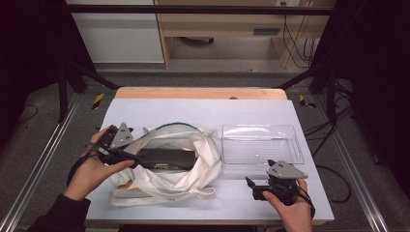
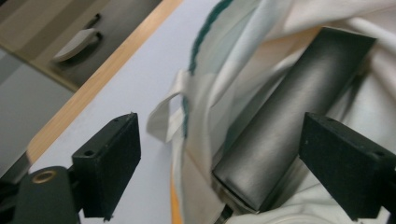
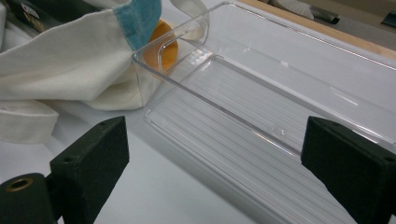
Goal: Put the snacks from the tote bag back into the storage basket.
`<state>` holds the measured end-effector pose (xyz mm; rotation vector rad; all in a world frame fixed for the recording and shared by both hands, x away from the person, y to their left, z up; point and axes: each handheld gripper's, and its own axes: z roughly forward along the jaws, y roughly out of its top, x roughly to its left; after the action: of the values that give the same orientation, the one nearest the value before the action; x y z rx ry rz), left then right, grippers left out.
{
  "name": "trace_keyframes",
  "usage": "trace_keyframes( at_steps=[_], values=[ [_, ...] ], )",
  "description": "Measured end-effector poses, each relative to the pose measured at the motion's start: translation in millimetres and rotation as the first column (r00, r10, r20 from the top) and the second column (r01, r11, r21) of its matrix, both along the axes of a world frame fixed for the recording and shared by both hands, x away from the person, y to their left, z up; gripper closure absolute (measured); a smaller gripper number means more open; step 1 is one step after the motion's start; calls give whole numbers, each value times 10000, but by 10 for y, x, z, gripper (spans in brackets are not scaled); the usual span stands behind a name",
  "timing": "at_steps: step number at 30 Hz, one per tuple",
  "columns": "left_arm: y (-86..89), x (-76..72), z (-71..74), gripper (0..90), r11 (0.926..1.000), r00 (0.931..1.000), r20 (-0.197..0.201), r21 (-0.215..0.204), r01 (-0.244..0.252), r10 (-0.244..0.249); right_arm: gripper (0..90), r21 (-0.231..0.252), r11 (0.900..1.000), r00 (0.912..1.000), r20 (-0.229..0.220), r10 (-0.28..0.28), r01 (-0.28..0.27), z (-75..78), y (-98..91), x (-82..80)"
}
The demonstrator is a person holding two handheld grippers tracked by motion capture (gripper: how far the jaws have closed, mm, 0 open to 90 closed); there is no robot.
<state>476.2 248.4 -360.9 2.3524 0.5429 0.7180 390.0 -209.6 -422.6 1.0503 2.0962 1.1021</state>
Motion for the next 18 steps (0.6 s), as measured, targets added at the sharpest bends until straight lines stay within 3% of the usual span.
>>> trace_keyframes(
  at_steps=[5,7,10,12,14,18],
  values=[
    [-108,125,34,108,9962,9969,-535,612,618,-585,83,-73,10000,9999,127,-19,20,2,-10,8],
    [-165,158,60,118,9919,9949,-576,916,881,-830,97,2,9998,9997,102,-201,201,-4,-27,12],
    [-282,188,78,138,9750,9845,-873,1500,1638,-1519,142,92,9989,9989,105,-450,449,-23,-53,14],
    [-363,223,74,156,9521,9725,-1229,2117,2204,-1978,143,-66,9992,9992,65,-394,394,-39,-47,12],
    [-411,251,47,189,9409,9624,-1570,2245,2534,-2217,144,-146,9992,9993,-9,-368,368,-41,-38,5],
    [-456,306,-32,223,9309,9457,-2138,2209,2910,-2449,143,-71,9993,9993,48,-370,370,-33,-37,1]
  ],
)
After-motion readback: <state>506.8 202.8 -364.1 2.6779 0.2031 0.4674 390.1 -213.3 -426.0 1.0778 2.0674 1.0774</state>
